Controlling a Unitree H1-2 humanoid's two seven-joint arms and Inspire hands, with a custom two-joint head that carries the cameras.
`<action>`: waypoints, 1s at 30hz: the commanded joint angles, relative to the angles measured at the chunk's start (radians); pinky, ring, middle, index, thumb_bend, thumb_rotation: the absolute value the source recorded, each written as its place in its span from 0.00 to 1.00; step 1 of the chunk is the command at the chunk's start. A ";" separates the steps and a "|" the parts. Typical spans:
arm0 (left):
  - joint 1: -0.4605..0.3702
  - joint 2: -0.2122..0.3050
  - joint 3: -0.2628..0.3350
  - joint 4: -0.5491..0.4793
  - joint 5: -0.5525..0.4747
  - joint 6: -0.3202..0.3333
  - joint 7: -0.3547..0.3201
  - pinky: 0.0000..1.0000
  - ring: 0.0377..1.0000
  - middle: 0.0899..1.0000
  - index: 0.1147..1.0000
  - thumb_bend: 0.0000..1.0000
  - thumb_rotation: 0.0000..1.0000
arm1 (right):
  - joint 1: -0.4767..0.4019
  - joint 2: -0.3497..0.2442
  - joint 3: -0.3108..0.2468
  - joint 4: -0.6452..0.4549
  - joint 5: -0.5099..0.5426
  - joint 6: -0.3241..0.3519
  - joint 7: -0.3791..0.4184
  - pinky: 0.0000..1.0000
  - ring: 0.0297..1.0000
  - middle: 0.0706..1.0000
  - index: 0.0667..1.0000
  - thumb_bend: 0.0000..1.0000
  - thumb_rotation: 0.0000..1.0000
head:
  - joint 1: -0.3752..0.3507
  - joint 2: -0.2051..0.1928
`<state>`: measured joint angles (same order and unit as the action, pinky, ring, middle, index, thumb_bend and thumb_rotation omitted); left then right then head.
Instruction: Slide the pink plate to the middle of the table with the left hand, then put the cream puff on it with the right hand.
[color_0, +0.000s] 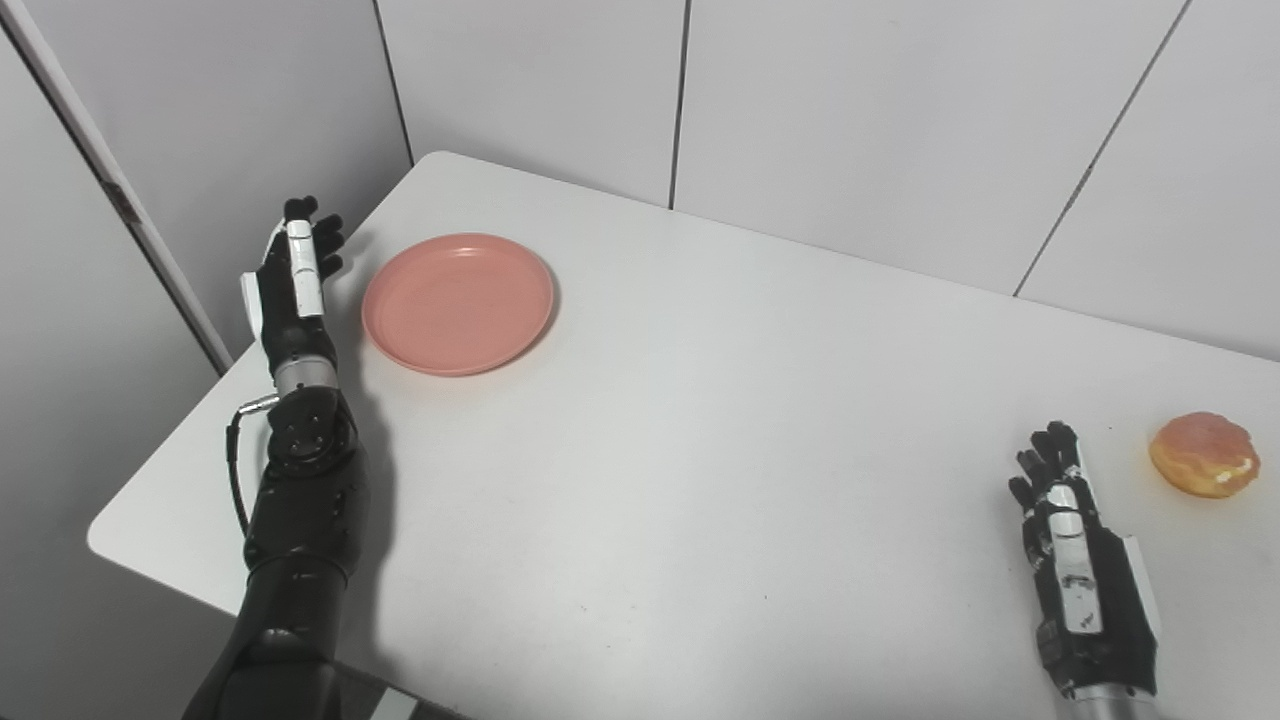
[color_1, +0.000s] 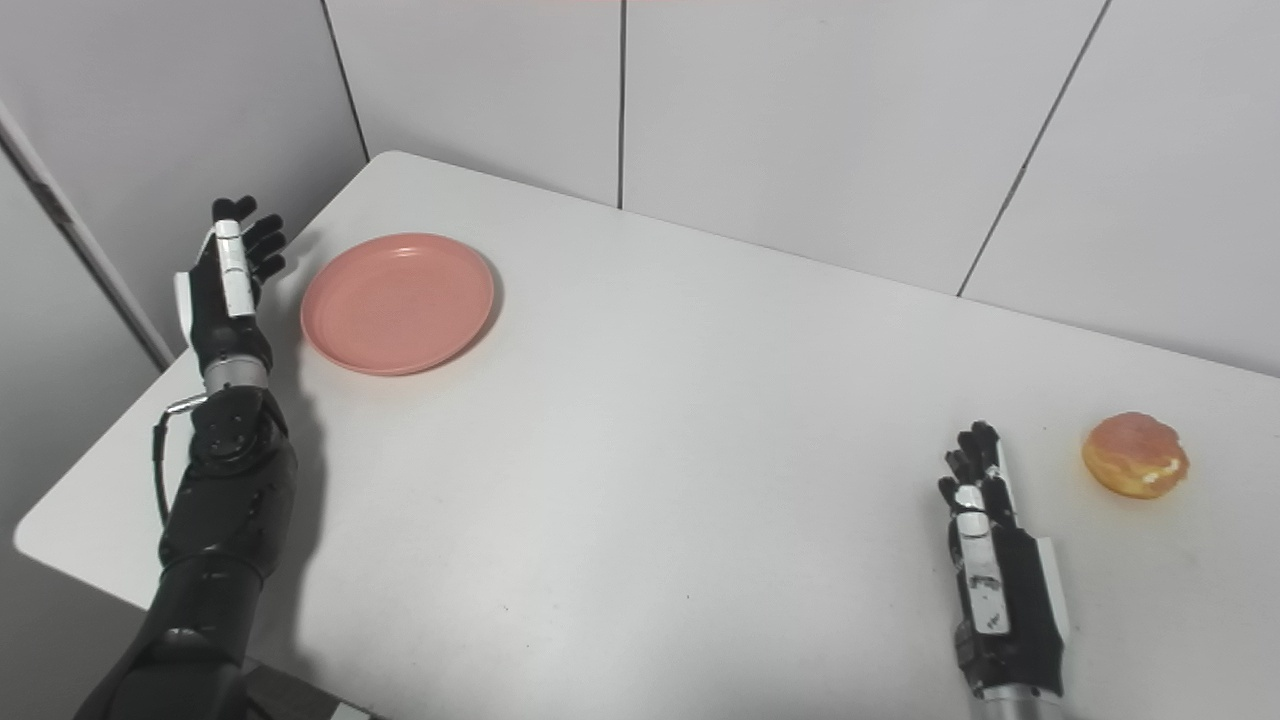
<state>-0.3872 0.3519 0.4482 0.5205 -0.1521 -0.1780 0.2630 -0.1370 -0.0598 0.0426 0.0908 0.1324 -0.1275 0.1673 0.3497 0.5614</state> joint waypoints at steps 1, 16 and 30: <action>-0.043 0.024 -0.018 -0.003 0.025 -0.027 0.006 0.79 0.77 0.74 0.74 0.71 1.00 | -0.003 0.000 -0.004 -0.013 0.002 -0.022 0.004 1.00 1.00 1.00 1.00 0.62 0.88 | 0.000 0.001; -0.053 0.017 -0.093 0.066 0.041 -0.056 -0.013 0.90 0.80 0.76 0.75 0.72 1.00 | 0.000 0.004 -0.009 -0.030 0.016 0.003 0.002 1.00 1.00 1.00 1.00 0.62 0.86 | 0.000 0.005; -0.048 -0.009 -0.126 0.032 0.064 0.021 0.023 0.84 0.80 0.74 0.75 0.72 1.00 | -0.003 0.010 -0.013 -0.032 0.014 0.013 -0.008 1.00 1.00 1.00 1.00 0.65 0.83 | -0.003 0.007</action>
<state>-0.4231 0.3556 0.3394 0.5784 -0.1032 -0.1793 0.2902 -0.1352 -0.0535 0.0337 0.0856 0.1389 -0.1115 0.1589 0.3467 0.5676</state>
